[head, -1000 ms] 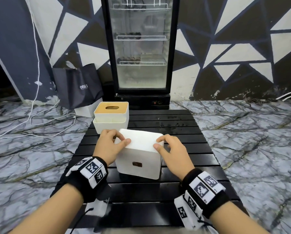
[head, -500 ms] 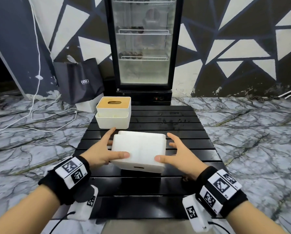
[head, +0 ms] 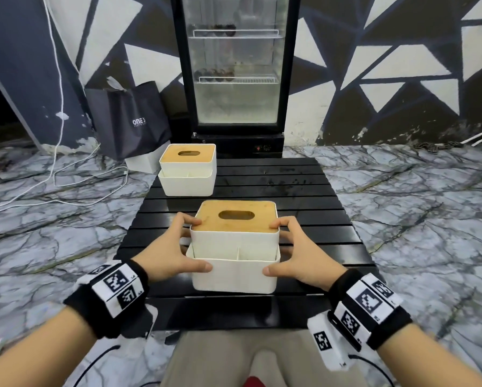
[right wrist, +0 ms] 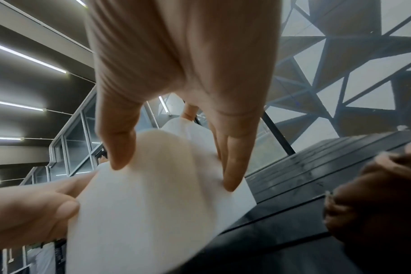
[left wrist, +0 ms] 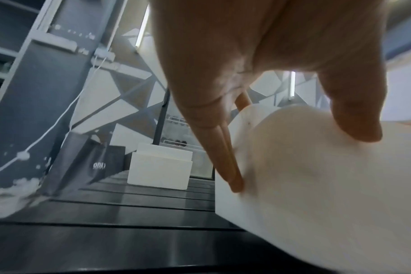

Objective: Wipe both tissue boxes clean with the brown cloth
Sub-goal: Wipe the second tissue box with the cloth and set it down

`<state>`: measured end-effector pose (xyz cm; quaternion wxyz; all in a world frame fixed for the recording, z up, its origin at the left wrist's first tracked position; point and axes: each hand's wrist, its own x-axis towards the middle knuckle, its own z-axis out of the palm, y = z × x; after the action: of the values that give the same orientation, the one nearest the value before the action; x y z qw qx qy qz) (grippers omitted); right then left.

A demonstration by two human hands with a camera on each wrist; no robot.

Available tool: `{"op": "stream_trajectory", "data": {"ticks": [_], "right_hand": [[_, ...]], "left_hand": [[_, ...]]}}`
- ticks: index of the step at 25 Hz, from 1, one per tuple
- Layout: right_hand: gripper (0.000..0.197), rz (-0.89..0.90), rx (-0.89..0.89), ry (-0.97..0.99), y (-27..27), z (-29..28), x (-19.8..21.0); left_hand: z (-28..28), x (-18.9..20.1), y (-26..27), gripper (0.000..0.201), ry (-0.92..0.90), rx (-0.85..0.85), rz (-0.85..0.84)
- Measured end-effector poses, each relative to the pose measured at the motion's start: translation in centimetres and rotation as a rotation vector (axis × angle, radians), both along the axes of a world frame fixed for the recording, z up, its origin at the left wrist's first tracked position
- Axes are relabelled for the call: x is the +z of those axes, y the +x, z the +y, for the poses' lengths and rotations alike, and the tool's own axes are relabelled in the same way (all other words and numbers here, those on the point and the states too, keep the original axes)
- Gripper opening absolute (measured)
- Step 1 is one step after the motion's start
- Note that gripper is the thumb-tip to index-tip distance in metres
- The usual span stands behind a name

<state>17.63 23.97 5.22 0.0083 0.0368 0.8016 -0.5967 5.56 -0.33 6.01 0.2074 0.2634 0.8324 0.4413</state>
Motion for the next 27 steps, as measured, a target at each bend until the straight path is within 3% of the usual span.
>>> {"op": "stream_trajectory", "data": {"ticks": [11, 17, 19, 22, 24, 27], "right_hand": [[0.066, -0.049, -0.044, 0.172, 1.3, 1.3, -3.1], [0.063, -0.011, -0.019, 0.093, 1.1, 2.4, -3.8], [0.051, 0.062, -0.166, 0.02, 1.0, 3.5, -3.8], [0.038, 0.062, -0.327, 0.329, 0.7, 6.0, -4.0], [0.044, -0.11, -0.237, 0.584, 0.4, 7.2, -4.8], [0.056, -0.338, -0.054, 0.764, -0.1, 7.4, -6.0]], "left_hand": [[3.0, -3.3, 2.5, 0.076, -0.116, 0.057, 0.199], [2.9, -3.7, 2.4, 0.081, -0.103, 0.025, 0.131], [2.8, -3.7, 2.3, 0.09, -0.066, 0.008, 0.085], [3.9, -3.3, 2.1, 0.094, -0.028, 0.056, 0.065], [5.2, -2.8, 1.9, 0.083, -0.014, 0.109, 0.077], [6.9, -2.8, 1.2, 0.083, 0.011, 0.183, 0.077]]}}
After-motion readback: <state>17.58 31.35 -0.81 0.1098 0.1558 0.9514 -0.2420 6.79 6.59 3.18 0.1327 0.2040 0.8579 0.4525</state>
